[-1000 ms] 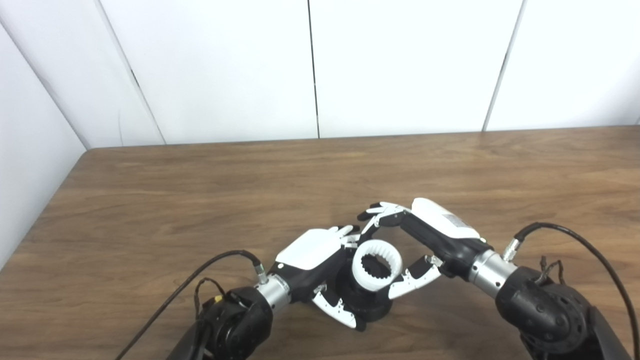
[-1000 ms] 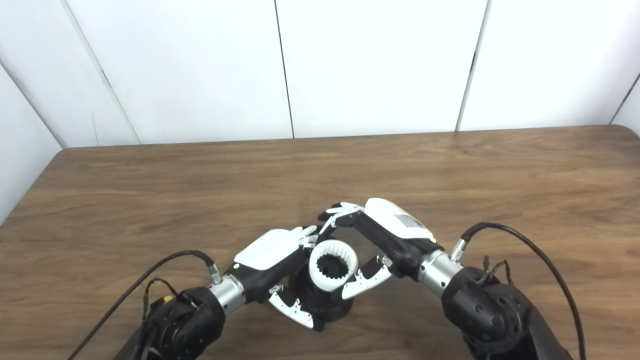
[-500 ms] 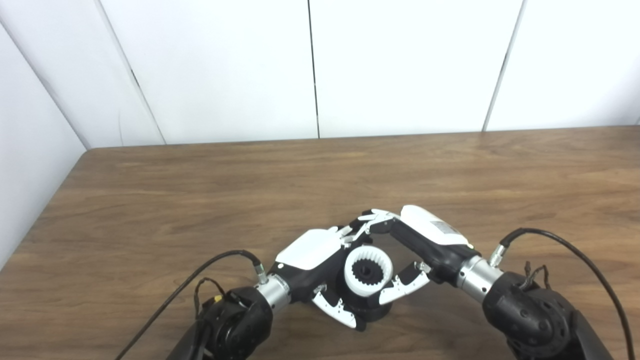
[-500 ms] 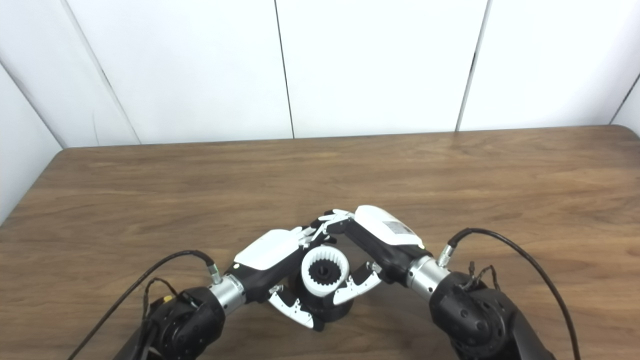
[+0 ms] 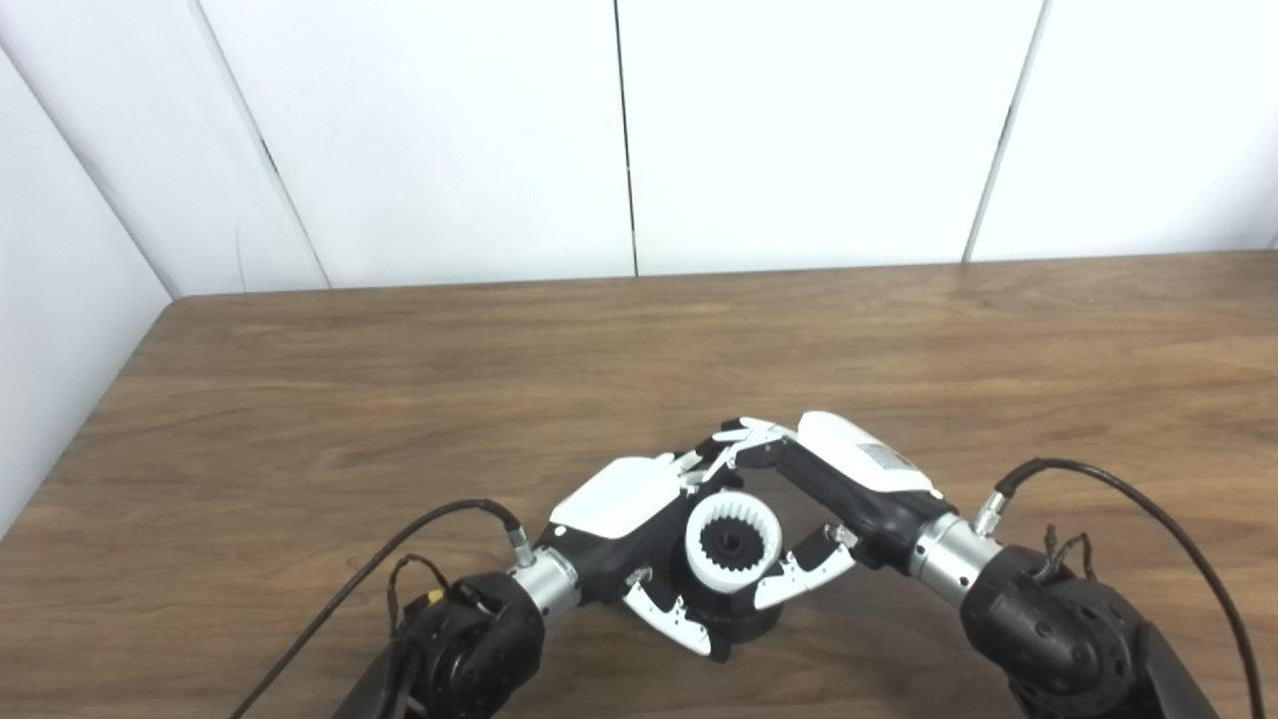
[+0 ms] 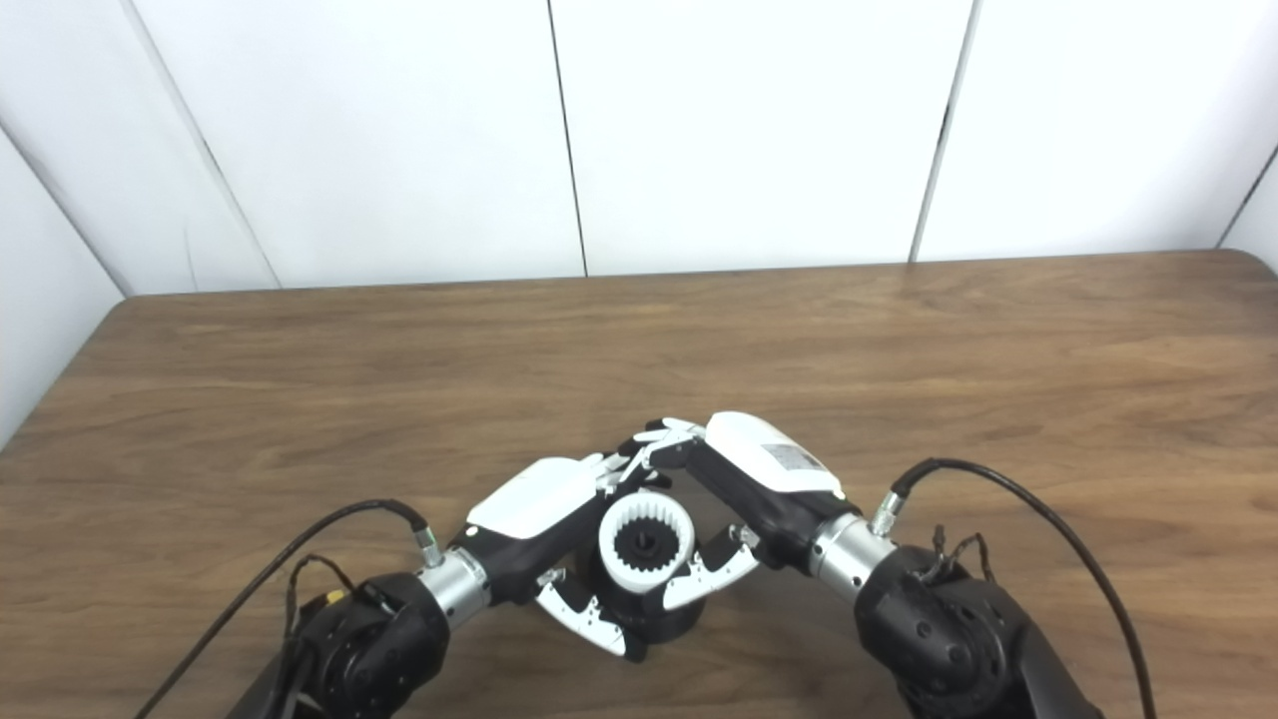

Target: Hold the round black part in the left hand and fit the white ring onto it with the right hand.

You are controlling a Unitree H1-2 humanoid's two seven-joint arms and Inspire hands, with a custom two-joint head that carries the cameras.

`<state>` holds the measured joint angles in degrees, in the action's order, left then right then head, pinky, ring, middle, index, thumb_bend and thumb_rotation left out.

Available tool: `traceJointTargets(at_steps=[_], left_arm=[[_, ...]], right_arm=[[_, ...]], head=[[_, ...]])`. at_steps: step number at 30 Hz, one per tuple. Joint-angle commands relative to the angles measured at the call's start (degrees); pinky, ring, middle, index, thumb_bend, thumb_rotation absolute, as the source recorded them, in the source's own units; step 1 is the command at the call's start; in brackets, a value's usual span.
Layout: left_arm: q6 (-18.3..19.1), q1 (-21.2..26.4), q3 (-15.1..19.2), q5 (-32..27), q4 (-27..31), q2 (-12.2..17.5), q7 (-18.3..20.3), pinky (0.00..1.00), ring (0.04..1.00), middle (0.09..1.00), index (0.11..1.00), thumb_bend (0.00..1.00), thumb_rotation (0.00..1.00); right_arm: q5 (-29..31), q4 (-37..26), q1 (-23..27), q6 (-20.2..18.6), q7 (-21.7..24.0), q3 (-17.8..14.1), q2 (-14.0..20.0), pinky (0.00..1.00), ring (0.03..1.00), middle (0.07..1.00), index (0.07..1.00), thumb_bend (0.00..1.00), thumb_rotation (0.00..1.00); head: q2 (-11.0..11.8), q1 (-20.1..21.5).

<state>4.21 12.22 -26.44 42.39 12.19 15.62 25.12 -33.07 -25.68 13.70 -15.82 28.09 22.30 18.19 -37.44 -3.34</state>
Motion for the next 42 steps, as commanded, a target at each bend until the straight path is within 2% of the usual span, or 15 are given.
traceJointTargets(at_steps=[1, 7, 18, 35, 42], left_arm=[[0.4, 0.9, 0.1, 0.8, 1.1, -0.1, 0.3, 0.99, 1.000, 0.922, 0.705, 0.92, 0.28], [-0.2, 1.0, 0.3, 0.8, 0.8, -0.1, -0.4, 0.98, 1.000, 0.920, 0.706, 0.93, 0.29], [0.1, 1.2, 0.1, 1.0, 1.3, 0.2, 0.6, 0.99, 1.000, 0.925, 0.727, 0.92, 0.29], [0.0, 1.1, 0.3, 1.5, 0.7, 0.0, 0.3, 0.98, 1.000, 0.927, 0.800, 0.93, 0.32], [-0.4, 1.1, 0.9, 1.0, -0.1, 0.2, -0.3, 0.98, 0.998, 0.923, 0.793, 0.93, 0.33]], right_arm=[[0.3, -0.6, 1.1, 1.9, -0.1, 0.3, -0.7, 0.83, 0.932, 0.848, 0.495, 0.52, 0.16], [0.4, -0.5, 1.0, 1.7, 0.4, 0.6, -0.5, 0.84, 0.931, 0.846, 0.494, 0.52, 0.16], [1.2, 0.2, 0.4, 1.3, 0.4, 0.3, -0.5, 0.83, 0.919, 0.844, 0.495, 0.52, 0.16], [2.2, 0.4, -0.2, 1.7, 0.0, -0.2, -0.3, 0.82, 0.921, 0.843, 0.495, 0.52, 0.16], [2.3, 0.4, -0.3, 2.1, -0.2, -0.3, -0.3, 0.82, 0.922, 0.840, 0.495, 0.52, 0.16]], head=[[-0.1, 0.0], [-0.4, 0.0], [-0.6, -0.1], [-0.5, -0.2], [-0.4, -0.2]])
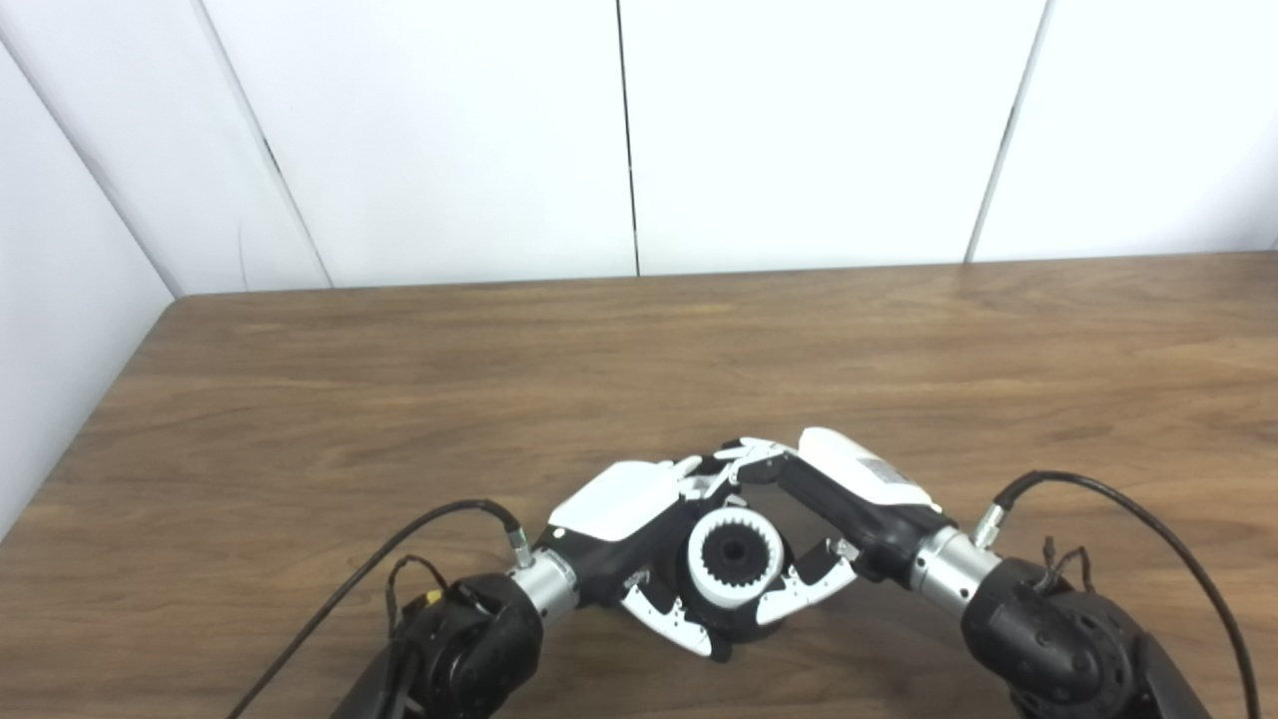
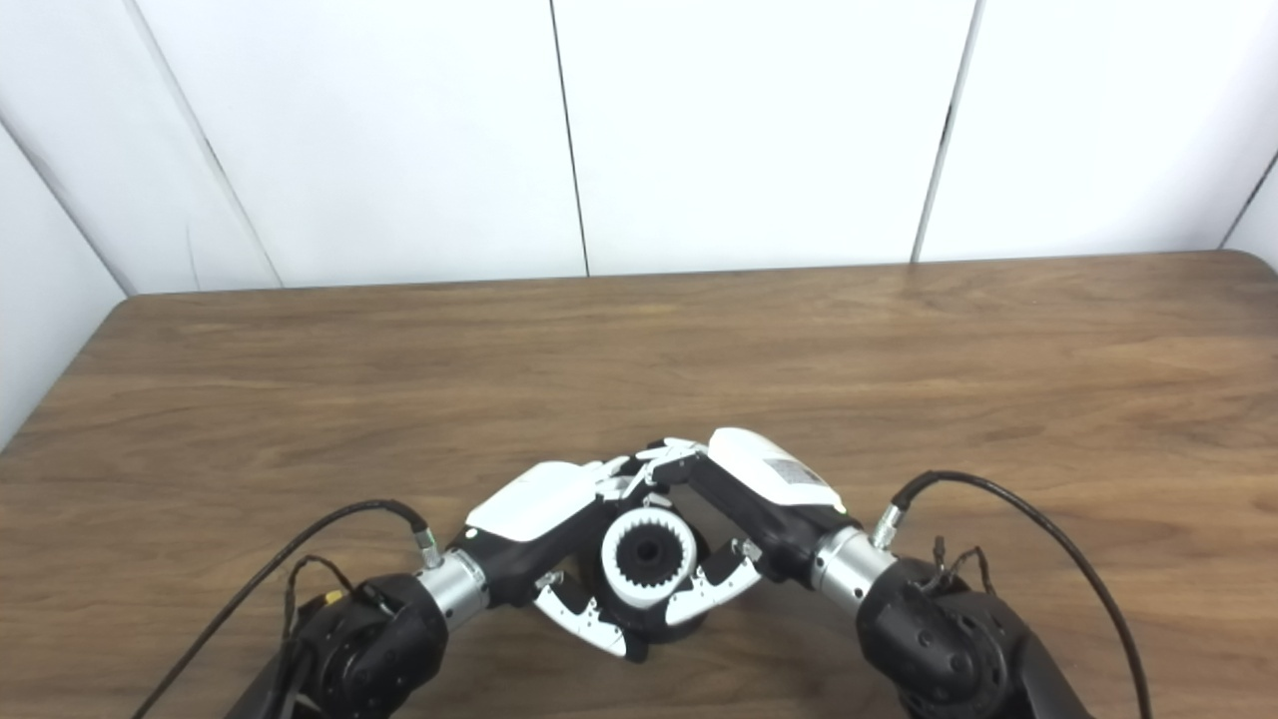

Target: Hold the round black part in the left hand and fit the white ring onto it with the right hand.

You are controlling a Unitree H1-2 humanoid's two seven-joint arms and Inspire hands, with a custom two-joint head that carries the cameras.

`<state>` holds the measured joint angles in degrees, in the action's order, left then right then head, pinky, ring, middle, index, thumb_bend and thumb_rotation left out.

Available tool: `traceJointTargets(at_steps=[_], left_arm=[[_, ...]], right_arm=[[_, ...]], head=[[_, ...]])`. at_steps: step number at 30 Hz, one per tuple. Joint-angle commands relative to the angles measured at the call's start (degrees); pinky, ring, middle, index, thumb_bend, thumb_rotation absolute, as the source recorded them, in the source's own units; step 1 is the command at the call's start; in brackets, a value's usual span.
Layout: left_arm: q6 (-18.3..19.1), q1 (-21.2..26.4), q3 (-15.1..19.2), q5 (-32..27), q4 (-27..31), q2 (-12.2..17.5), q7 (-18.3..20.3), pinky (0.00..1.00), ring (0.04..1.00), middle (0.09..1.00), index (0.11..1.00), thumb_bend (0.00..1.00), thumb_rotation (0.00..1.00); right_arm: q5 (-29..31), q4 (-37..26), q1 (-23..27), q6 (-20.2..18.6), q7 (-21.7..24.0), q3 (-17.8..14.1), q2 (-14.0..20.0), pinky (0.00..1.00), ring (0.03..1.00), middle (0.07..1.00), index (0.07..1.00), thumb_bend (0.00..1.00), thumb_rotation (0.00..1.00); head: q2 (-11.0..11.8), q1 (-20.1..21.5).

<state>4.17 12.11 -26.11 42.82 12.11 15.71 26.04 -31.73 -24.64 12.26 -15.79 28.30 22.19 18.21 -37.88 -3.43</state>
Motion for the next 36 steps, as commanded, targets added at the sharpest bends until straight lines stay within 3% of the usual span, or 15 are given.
traceJointTargets(at_steps=[1, 16, 18, 21, 28, 36], left_arm=[[-0.4, 1.2, 0.7, 0.7, -0.1, 0.1, -1.2, 0.98, 0.997, 0.922, 0.791, 0.93, 0.33], [0.3, 1.3, 1.4, 0.5, -0.4, 0.2, -0.7, 0.97, 1.000, 0.926, 0.801, 0.94, 0.35], [0.3, 1.3, 1.4, 0.4, -0.4, 0.2, -0.7, 0.98, 1.000, 0.928, 0.806, 0.94, 0.35], [0.9, 1.2, 1.5, 0.4, -0.2, 0.1, -0.3, 0.98, 1.000, 0.931, 0.812, 0.94, 0.35], [1.9, 1.1, 1.8, -0.2, 0.1, -0.2, 0.2, 1.00, 1.000, 0.931, 0.795, 0.96, 0.34], [2.6, 1.0, 1.9, -0.8, 0.4, -0.2, 0.4, 1.00, 1.000, 0.935, 0.797, 0.97, 0.35]], right_arm=[[1.0, -0.7, 1.1, 2.0, -0.3, -0.2, -0.3, 0.82, 0.922, 0.840, 0.495, 0.52, 0.16], [1.9, -1.1, 1.1, 1.4, 0.1, -0.6, -0.4, 0.81, 0.920, 0.838, 0.496, 0.52, 0.17], [2.1, -1.0, 1.2, 1.1, 0.2, -0.6, -0.4, 0.80, 0.920, 0.840, 0.625, 0.70, 0.31], [2.4, -0.9, 1.2, 1.3, 0.2, -0.7, -0.3, 0.80, 0.914, 0.840, 0.699, 0.80, 0.38], [3.5, -0.9, 1.0, 1.0, 0.4, -1.1, -0.3, 0.80, 0.907, 0.850, 0.768, 0.84, 0.39], [4.0, -0.9, 0.9, 0.7, 0.4, -1.2, -0.1, 0.80, 0.909, 0.861, 0.777, 0.86, 0.38]], head=[[0.0, 0.0], [-0.2, -0.2], [-0.2, -0.3], [-0.2, -0.3], [-0.3, -0.3], [-0.4, -0.4]])
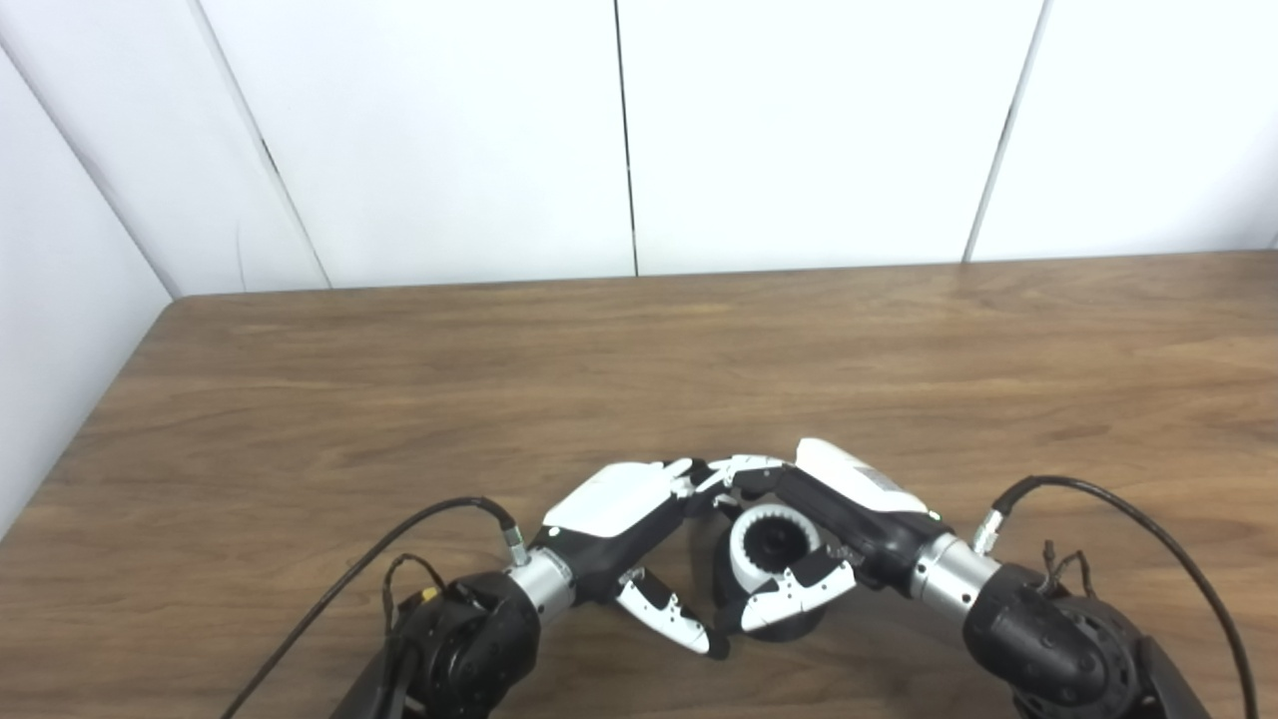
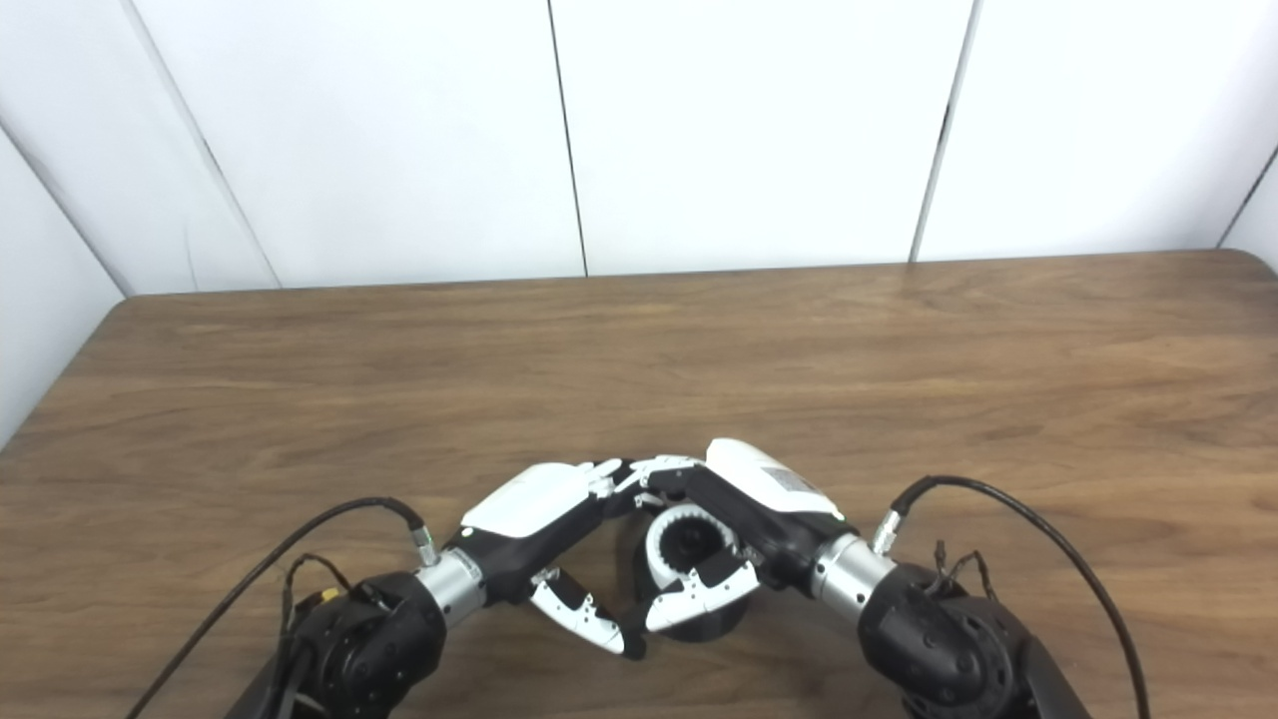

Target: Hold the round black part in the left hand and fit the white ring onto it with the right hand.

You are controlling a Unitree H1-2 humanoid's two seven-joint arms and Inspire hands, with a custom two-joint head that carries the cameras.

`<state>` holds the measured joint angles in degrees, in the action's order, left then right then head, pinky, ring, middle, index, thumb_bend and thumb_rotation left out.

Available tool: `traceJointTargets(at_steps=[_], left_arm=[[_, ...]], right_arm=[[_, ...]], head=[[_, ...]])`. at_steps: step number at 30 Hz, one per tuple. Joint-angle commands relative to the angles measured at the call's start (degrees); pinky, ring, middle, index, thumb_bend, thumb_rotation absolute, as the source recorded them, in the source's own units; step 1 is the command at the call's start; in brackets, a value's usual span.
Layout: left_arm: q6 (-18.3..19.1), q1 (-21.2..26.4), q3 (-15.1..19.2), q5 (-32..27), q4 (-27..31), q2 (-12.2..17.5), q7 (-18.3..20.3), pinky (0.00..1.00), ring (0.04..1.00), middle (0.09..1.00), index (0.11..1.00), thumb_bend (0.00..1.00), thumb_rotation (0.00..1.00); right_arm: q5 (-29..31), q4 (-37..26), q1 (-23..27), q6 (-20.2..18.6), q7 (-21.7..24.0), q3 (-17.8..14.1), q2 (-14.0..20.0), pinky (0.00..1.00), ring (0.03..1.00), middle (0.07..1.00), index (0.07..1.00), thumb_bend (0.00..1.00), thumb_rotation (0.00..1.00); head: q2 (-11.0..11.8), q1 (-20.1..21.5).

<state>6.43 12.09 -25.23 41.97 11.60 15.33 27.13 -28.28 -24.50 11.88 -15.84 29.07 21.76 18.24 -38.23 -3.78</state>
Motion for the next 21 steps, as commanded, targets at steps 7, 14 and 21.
traceJointTargets(at_steps=[7, 14, 21], left_arm=[[0.2, 1.2, 1.1, -0.3, 0.6, 0.2, -0.9, 1.00, 1.000, 0.937, 0.797, 0.98, 0.38], [0.5, 1.1, 2.2, -0.3, 0.7, 0.1, -1.8, 0.98, 1.000, 0.935, 0.788, 0.99, 0.33], [3.0, 0.7, 4.6, -1.9, 2.4, -0.2, -0.9, 0.95, 1.000, 0.943, 0.812, 0.99, 0.34]], right_arm=[[1.1, -0.9, 1.5, 0.5, -0.2, -1.0, 0.0, 0.81, 0.915, 0.866, 0.771, 0.88, 0.39], [2.0, -1.8, 1.4, -1.9, -1.3, -3.1, -1.1, 0.80, 0.918, 0.915, 0.850, 0.88, 0.45], [7.1, -0.5, -0.1, 0.4, -4.2, -7.6, -2.8, 0.82, 0.928, 0.949, 0.903, 0.79, 0.57]], head=[[0.0, 0.0], [0.4, 0.0], [0.8, 0.2]])
